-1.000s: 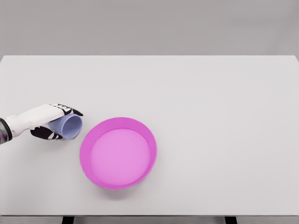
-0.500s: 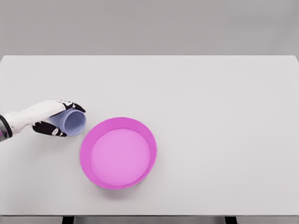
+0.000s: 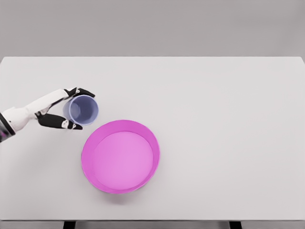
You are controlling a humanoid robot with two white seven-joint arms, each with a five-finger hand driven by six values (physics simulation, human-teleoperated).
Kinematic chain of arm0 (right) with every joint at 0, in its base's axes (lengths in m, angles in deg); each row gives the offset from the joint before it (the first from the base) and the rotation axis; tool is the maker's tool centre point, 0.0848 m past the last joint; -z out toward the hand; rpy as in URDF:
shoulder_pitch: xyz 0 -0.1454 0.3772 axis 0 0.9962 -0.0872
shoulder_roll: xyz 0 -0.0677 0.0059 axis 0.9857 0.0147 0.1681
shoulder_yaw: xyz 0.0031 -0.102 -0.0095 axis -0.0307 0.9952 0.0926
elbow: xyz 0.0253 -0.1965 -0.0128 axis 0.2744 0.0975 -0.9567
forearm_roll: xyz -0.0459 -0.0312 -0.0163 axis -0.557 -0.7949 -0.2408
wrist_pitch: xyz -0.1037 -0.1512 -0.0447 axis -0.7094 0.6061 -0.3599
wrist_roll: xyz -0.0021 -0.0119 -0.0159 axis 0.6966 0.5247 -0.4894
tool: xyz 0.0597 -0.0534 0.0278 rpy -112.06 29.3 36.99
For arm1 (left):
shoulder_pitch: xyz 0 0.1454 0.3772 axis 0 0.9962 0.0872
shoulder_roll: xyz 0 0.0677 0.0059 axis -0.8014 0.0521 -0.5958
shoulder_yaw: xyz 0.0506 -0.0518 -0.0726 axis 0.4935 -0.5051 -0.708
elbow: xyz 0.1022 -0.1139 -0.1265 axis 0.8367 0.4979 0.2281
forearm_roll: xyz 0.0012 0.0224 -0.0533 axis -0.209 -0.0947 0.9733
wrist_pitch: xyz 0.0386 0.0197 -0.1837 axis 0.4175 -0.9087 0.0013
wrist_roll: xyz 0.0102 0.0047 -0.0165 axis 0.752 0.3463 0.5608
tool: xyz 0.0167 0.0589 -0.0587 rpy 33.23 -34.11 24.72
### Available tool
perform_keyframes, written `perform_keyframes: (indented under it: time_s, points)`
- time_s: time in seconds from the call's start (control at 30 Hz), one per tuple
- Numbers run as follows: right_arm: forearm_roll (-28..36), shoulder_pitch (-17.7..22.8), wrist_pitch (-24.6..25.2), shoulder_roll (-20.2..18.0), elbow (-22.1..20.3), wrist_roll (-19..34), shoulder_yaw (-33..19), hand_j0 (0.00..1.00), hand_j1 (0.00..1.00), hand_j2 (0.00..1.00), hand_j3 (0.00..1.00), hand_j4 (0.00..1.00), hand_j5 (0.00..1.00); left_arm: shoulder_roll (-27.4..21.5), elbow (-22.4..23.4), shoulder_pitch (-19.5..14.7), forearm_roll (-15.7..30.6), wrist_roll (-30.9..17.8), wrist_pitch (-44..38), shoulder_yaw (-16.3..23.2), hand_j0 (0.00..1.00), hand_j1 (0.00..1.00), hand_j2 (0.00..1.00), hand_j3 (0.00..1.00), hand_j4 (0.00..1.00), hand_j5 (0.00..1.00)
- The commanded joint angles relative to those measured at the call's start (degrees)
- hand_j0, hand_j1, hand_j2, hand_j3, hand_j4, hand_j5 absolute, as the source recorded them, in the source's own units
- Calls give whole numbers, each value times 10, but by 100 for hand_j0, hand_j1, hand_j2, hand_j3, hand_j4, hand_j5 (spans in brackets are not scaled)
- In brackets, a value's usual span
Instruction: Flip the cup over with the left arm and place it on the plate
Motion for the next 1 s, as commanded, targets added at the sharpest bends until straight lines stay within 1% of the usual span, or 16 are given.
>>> perform_keyframes:
  time_s: [0.0, 0.23, 0.37, 0.43, 0.5, 0.63, 0.7, 0.87, 0.97]
  points:
    - [0, 0, 0, 0, 0, 0, 1, 100, 100, 100, 100, 100, 100, 5, -3, 1, 50, 0, 6, -11, 73, 73, 73, 73, 73, 73]
    - [0, 0, -1, 0, 0, 0, 0, 100, 100, 100, 100, 100, 100, 7, -9, 4, 137, 0, 26, -11, 73, 73, 73, 73, 73, 73]
    - [0, 0, 0, 0, 0, 0, 0, 100, 100, 100, 100, 100, 100, 8, -28, 26, 181, -1, 43, -11, 73, 73, 73, 73, 73, 73]
    - [0, 0, -1, 0, 0, 0, 0, 100, 100, 100, 100, 100, 100, 8, -46, 40, 195, -1, 44, -11, 73, 73, 73, 73, 73, 73]
    - [0, 0, 0, 0, 0, 0, 0, 100, 100, 100, 100, 100, 100, 8, -50, 49, 203, -1, 71, -11, 73, 73, 73, 73, 73, 73]
    - [0, 0, 0, 0, 0, 0, 1, 100, 100, 100, 100, 100, 100, 9, -66, 68, 206, -1, 72, -11, 73, 73, 73, 73, 73, 73]
    - [0, 0, 0, 0, 0, 0, 0, 100, 100, 100, 100, 100, 100, 20, -68, 77, 206, -1, 72, -10, 73, 73, 73, 73, 73, 73]
    - [0, 0, 0, 0, 0, 0, 0, 100, 100, 100, 100, 100, 100, 30, -73, 91, 210, -1, 70, -10, 73, 73, 73, 73, 73, 73]
    - [0, 0, 0, 0, 0, 0, 0, 100, 100, 100, 100, 100, 100, 37, -72, 91, 213, -1, 69, -9, 73, 73, 73, 73, 73, 73]
